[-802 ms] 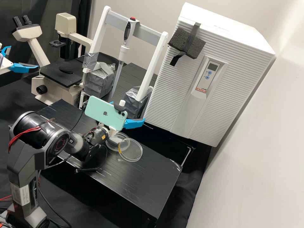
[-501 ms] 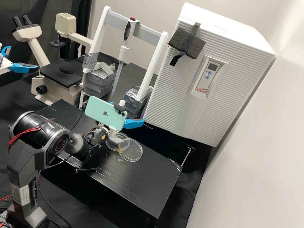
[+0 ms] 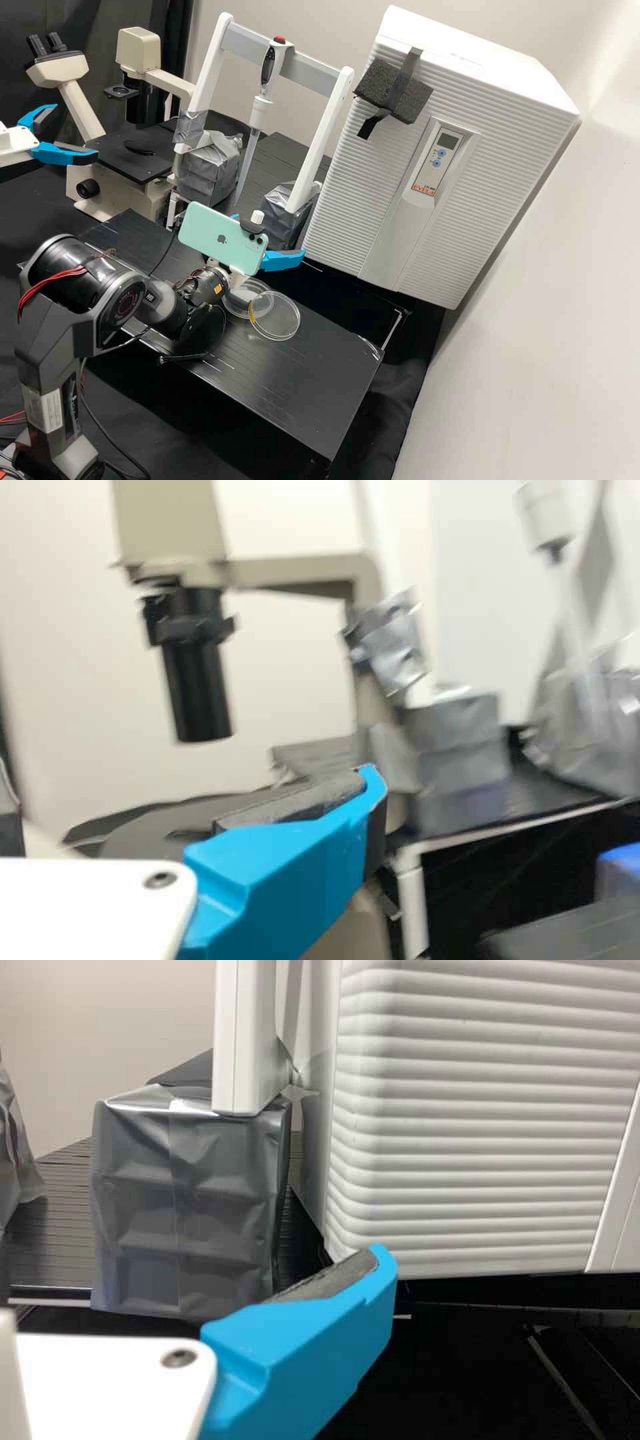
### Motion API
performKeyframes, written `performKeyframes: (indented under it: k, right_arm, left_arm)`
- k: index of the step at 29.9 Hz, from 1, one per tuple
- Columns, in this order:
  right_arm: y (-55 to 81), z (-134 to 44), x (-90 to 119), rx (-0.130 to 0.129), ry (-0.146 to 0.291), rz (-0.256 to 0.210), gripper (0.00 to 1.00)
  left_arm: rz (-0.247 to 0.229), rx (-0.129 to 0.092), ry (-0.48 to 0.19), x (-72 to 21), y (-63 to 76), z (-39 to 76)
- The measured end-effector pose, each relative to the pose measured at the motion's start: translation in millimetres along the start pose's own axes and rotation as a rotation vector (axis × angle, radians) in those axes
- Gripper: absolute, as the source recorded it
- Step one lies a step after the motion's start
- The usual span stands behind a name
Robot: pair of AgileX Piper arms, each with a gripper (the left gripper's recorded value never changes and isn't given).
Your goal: Open the bottle
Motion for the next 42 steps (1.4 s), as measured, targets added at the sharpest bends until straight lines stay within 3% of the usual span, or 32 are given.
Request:
performKeyframes:
  k: [3,7,10,15,21,29,38,42]
  right_arm:
    - [0.0,0.0,0,0.000,0.000,0.000,1.00]
    - [0.0,0.0,0,0.000,0.000,0.000,1.00]
    - [0.0,0.0,0,0.000,0.000,0.000,1.00]
    - [0.0,0.0,0,0.000,0.000,0.000,1.00]
    - [0.0,0.0,0,0.000,0.000,0.000,1.00]
    - [0.0,0.0,0,0.000,0.000,0.000,1.00]
    - [0.0,0.0,0,0.000,0.000,0.000,1.00]
    - [0.0,0.0,0,0.000,0.000,0.000,1.00]
  left_arm:
    - [-0.008,-0.011,-0.039,-2.5,-3.4,3.9]
    - [-0.053,-0.009,-0.080,-5.8,-12.9,8.0]
    - [-0.077,-0.029,-0.103,-8.1,-17.5,12.2]
    - [-0.118,-0.033,-0.145,-10.4,-26.3,19.5]
    - [-0.167,-0.080,-0.194,-10.7,-35.6,25.6]
    - [-0.214,-0.090,-0.252,-10.9,-44.7,32.7]
    - [-0.242,-0.102,-0.252,-12.1,-52.0,32.3]
    - [-0.256,-0.098,-0.269,-12.7,-54.3,33.5]
